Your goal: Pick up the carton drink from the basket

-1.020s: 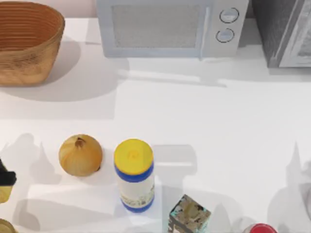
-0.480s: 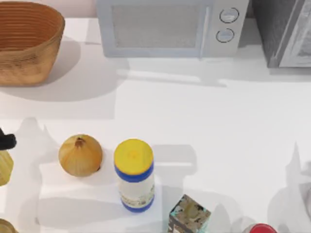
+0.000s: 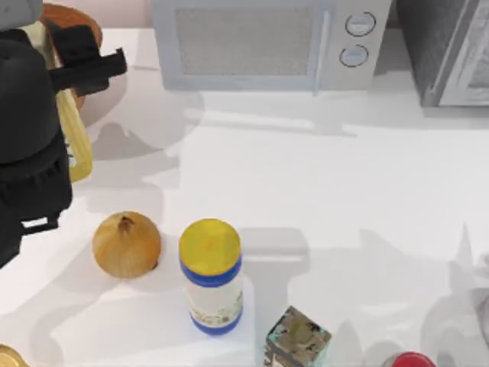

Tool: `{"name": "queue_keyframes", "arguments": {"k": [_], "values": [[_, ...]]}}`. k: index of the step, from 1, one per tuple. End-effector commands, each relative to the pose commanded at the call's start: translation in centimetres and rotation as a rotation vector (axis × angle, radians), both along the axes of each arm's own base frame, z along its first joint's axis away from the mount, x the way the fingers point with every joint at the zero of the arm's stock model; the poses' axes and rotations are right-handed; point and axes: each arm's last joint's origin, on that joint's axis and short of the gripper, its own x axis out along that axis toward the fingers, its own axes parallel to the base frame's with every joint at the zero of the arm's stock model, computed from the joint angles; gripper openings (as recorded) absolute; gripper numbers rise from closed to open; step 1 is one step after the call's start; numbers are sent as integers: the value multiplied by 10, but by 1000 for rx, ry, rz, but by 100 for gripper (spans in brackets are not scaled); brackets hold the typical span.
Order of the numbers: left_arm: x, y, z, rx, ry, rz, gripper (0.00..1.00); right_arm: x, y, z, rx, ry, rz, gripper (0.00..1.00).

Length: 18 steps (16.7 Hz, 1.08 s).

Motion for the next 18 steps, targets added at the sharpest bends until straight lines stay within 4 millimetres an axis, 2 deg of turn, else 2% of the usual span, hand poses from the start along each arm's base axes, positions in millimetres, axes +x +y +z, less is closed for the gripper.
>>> {"name": "queue_keyframes", "arguments": {"k": [2, 5, 8, 10, 13, 18], "values": [[19, -46, 0, 8, -3, 54, 0, 0, 0, 0, 0, 0, 0, 100], [34, -120, -17, 29, -13, 127, 0, 0, 0, 0, 0, 0, 0, 100], [30, -185, -47, 54, -30, 186, 0, 0, 0, 0, 0, 0, 0, 100], [22, -218, -69, 71, -43, 215, 0, 0, 0, 0, 0, 0, 0, 100], [11, -247, -91, 87, -58, 242, 0, 0, 0, 0, 0, 0, 0, 100], [8, -253, -96, 90, -62, 247, 0, 0, 0, 0, 0, 0, 0, 100]]}}
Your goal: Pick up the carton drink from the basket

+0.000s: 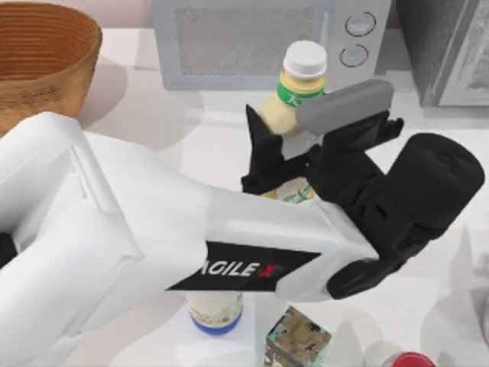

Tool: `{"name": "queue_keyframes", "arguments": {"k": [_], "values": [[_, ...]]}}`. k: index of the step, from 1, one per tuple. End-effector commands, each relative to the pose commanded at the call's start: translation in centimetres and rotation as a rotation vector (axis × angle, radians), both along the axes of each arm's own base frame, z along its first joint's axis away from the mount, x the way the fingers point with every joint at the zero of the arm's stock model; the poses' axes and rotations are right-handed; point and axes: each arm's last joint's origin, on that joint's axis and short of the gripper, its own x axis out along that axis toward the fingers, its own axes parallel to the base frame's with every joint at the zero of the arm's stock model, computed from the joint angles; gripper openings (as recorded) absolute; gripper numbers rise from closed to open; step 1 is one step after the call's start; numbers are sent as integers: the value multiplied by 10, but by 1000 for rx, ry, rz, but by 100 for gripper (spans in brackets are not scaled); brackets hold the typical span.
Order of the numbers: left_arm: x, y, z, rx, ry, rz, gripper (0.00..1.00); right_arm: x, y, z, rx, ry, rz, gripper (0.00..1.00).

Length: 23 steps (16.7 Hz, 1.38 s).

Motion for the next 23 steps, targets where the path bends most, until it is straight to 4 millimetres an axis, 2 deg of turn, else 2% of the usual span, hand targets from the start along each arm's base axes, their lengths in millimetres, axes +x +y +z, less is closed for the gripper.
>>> {"name": "queue_keyframes", "arguments": {"k": [1, 6, 12, 18, 23], "values": [[7, -8, -7, 56, 54, -74, 0, 0, 0, 0, 0, 0, 0, 100], [9, -14, -15, 51, 44, -65, 0, 0, 0, 0, 0, 0, 0, 100], [17, -21, -42, 40, 2, -42, 0, 0, 0, 0, 0, 0, 0, 100], [24, -6, -60, 56, -7, -37, 0, 0, 0, 0, 0, 0, 0, 100], [31, 13, -55, 25, -6, -20, 0, 0, 0, 0, 0, 0, 0, 100]]}}
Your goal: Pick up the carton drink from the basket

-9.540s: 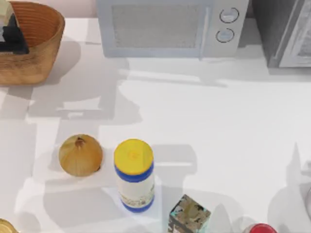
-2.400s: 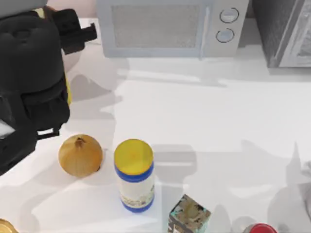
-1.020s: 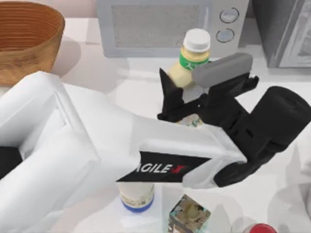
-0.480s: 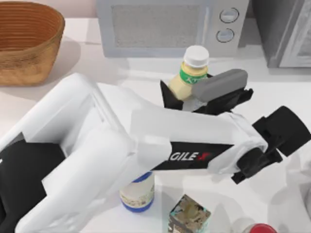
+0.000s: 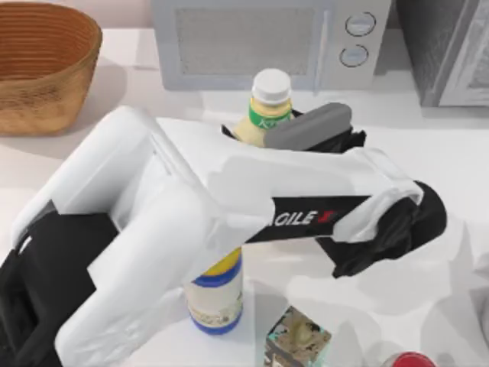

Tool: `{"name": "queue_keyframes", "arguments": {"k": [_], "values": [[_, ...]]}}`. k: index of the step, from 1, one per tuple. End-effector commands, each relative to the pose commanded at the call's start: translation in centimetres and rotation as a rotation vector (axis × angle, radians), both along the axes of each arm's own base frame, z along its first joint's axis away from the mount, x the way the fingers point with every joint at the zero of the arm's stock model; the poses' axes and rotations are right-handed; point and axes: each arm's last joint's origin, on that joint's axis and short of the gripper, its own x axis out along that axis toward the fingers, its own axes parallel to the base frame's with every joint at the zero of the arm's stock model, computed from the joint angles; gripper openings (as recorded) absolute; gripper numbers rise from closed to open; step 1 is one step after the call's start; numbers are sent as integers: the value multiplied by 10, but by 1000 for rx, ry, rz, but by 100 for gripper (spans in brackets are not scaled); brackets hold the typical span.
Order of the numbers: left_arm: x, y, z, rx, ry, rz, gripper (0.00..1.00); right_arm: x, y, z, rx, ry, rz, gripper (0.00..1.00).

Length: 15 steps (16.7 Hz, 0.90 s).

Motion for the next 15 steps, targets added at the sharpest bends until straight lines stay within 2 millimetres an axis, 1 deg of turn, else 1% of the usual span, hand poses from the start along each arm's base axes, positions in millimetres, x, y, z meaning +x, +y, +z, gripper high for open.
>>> {"name": "queue_keyframes", "arguments": {"k": [4, 9, 15], "values": [[4, 9, 6, -24, 6, 19, 0, 0, 0, 0, 0, 0, 0, 100], [5, 10, 6, -25, 6, 20, 0, 0, 0, 0, 0, 0, 0, 100], [5, 10, 6, -25, 6, 20, 45, 0, 0, 0, 0, 0, 0, 100]]}}
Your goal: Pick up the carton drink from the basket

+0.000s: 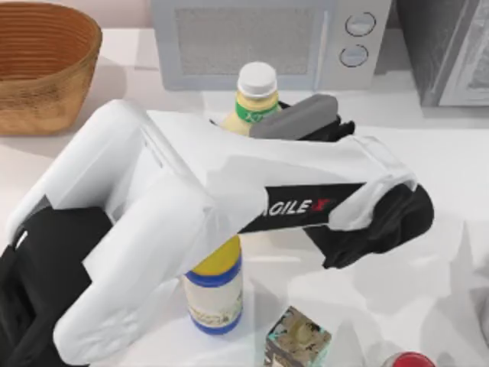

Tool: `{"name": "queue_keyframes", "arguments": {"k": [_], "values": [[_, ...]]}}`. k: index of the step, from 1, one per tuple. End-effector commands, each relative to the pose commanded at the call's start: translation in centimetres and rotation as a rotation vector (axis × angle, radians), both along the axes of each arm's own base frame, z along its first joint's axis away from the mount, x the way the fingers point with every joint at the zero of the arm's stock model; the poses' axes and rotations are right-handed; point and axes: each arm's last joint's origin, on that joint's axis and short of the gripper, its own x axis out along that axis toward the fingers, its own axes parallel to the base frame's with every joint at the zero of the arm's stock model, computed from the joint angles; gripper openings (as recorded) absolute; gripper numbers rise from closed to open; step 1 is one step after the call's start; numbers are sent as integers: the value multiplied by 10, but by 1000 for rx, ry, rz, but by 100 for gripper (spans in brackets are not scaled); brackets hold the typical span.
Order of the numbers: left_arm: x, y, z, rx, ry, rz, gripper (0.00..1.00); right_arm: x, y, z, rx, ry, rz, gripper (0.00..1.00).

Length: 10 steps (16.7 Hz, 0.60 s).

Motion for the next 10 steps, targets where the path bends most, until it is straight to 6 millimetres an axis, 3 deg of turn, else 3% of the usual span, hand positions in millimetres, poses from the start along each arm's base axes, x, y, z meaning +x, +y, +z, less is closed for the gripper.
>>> {"name": "queue_keyframes", "arguments": {"k": [7, 10], "values": [[0, 0, 0, 0, 0, 0, 98, 0, 0, 0, 0, 0, 0, 100], [0, 0, 0, 0, 0, 0, 100, 0, 0, 0, 0, 0, 0, 100]]}}
